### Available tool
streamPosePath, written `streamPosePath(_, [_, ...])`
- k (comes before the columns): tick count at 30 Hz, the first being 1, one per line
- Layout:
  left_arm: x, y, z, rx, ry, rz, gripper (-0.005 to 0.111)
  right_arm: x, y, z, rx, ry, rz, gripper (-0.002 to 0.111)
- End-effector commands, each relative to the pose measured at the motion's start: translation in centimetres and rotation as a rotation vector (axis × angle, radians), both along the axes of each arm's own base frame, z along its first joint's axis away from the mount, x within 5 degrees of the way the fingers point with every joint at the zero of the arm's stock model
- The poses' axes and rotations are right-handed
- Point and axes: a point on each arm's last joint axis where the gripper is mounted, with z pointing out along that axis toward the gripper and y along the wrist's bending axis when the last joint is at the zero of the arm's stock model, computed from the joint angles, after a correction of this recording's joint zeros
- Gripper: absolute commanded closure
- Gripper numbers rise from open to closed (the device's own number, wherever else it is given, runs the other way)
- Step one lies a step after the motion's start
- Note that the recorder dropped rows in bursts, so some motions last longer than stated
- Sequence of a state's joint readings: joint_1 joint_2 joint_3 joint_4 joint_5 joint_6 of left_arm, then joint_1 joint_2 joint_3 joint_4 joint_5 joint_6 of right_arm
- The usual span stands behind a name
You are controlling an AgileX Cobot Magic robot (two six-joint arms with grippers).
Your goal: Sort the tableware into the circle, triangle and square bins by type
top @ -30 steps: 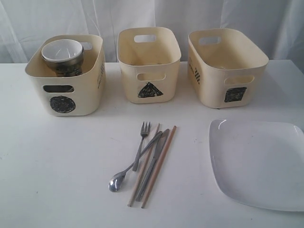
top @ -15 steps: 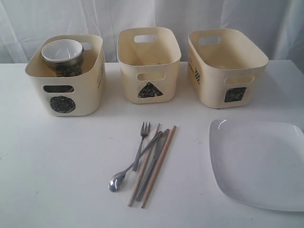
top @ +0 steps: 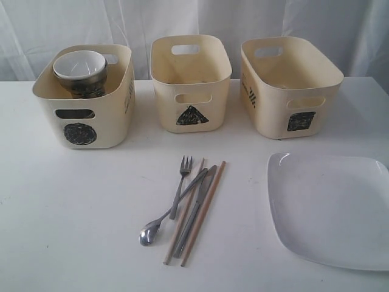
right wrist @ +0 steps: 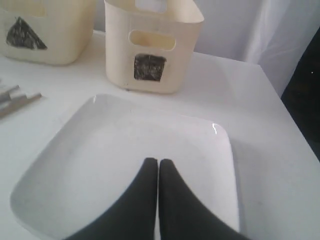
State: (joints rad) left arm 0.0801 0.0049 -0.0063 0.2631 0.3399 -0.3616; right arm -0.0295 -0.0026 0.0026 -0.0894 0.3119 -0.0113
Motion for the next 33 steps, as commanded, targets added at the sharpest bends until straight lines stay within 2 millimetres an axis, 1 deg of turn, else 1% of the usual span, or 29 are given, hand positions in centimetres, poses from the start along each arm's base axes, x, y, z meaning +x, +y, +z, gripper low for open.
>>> streamPosePath(1, [-0.1, 0.0, -0.4, -0.011, 0.028, 0.004, 0.107, 0.2, 0.4, 2.4, 0.584, -0.269, -0.016, 0.107])
streamPosePath(3, [-0.1, 0.0, -0.4, -0.011, 0.028, 0.004, 0.107, 0.2, 0.0, 3.3, 0.897, -0.387, -0.037, 0.107])
streamPosePath(4, [-0.1, 0.0, -0.4, -0.011, 0.028, 0.004, 0.107, 0.1, -0.3, 3.8, 0.990, -0.454, -0.045, 0.107])
streamPosePath(6, [-0.1, 0.0, -0.4, -0.011, 0.028, 0.004, 0.107, -0.3, -1.0, 4.9, 1.074, -0.604, -0.055, 0.107])
streamPosePath(11, [-0.1, 0.0, -0.4, -0.011, 0.028, 0.004, 0.107, -2.0, -2.6, 7.2, 1.035, -0.986, -0.067, 0.107])
streamPosePath(13, [-0.1, 0.0, -0.4, -0.011, 0.028, 0.004, 0.107, -3.0, -3.4, 7.9, 1.057, -1.148, -0.091, 0.107])
streamPosePath(14, [-0.1, 0.0, -0.4, -0.011, 0.028, 0.004, 0.107, -3.2, -3.7, 7.8, 1.138, -1.192, -0.101, 0.107])
streamPosePath(15, [-0.1, 0.0, -0.4, -0.011, 0.028, 0.004, 0.107, -3.5, -3.8, 8.5, 1.275, -1.222, -0.047, 0.107])
streamPosePath(16, [-0.1, 0.0, -0.4, -0.011, 0.028, 0.004, 0.107, -3.7, -3.6, 9.8, 1.381, -1.230, 0.040, 0.107])
streamPosePath(17, [-0.1, 0.0, -0.4, -0.011, 0.028, 0.004, 0.107, -3.8, -3.1, 11.5, 1.407, -1.214, 0.128, 0.107])
streamPosePath(18, [-0.1, 0.0, -0.4, -0.011, 0.028, 0.004, 0.107, -3.7, -2.2, 13.7, 1.313, -1.184, 0.210, 0.107])
streamPosePath(19, [-0.1, 0.0, -0.4, -0.011, 0.028, 0.004, 0.107, -3.5, -1.3, 16.0, 1.157, -1.160, 0.277, 0.107])
streamPosePath(20, [-0.1, 0.0, -0.4, -0.011, 0.028, 0.004, 0.107, -2.9, -0.5, 17.9, 1.020, -1.129, 0.322, 0.107])
streamPosePath(22, [-0.1, 0.0, -0.4, -0.011, 0.028, 0.004, 0.107, -1.2, 1.4, 22.1, 0.700, -1.073, 0.427, 0.107])
streamPosePath(23, [-0.1, 0.0, -0.4, -0.011, 0.028, 0.004, 0.107, -0.1, 2.2, 23.4, 0.560, -1.036, 0.468, 0.107])
streamPosePath(24, [-0.1, 0.0, -0.4, -0.011, 0.028, 0.004, 0.107, 1.5, 2.9, 24.8, 0.440, -0.992, 0.504, 0.107])
streamPosePath(25, [-0.1, 0.0, -0.4, -0.011, 0.028, 0.004, 0.107, 3.3, 3.4, 25.7, 0.341, -0.942, 0.529, 0.107])
streamPosePath(27, [-0.1, 0.0, -0.4, -0.011, 0.028, 0.004, 0.107, 7.2, 4.0, 26.3, 0.237, -0.821, 0.566, 0.107])
streamPosePath(28, [-0.1, 0.0, -0.4, -0.011, 0.028, 0.004, 0.107, 9.6, 4.1, 25.9, 0.199, -0.729, 0.563, 0.107])
streamPosePath(30, [-0.1, 0.0, -0.4, -0.011, 0.028, 0.004, 0.107, 14.7, 3.8, 23.7, 0.130, -0.486, 0.496, 0.108])
streamPosePath(32, [-0.1, 0.0, -0.4, -0.011, 0.028, 0.004, 0.107, 19.2, 2.7, 19.7, 0.011, -0.199, 0.365, 0.108])
streamPosePath(33, [-0.1, 0.0, -0.4, -0.011, 0.028, 0.004, 0.107, 20.6, 1.9, 17.9, -0.045, -0.093, 0.291, 0.108])
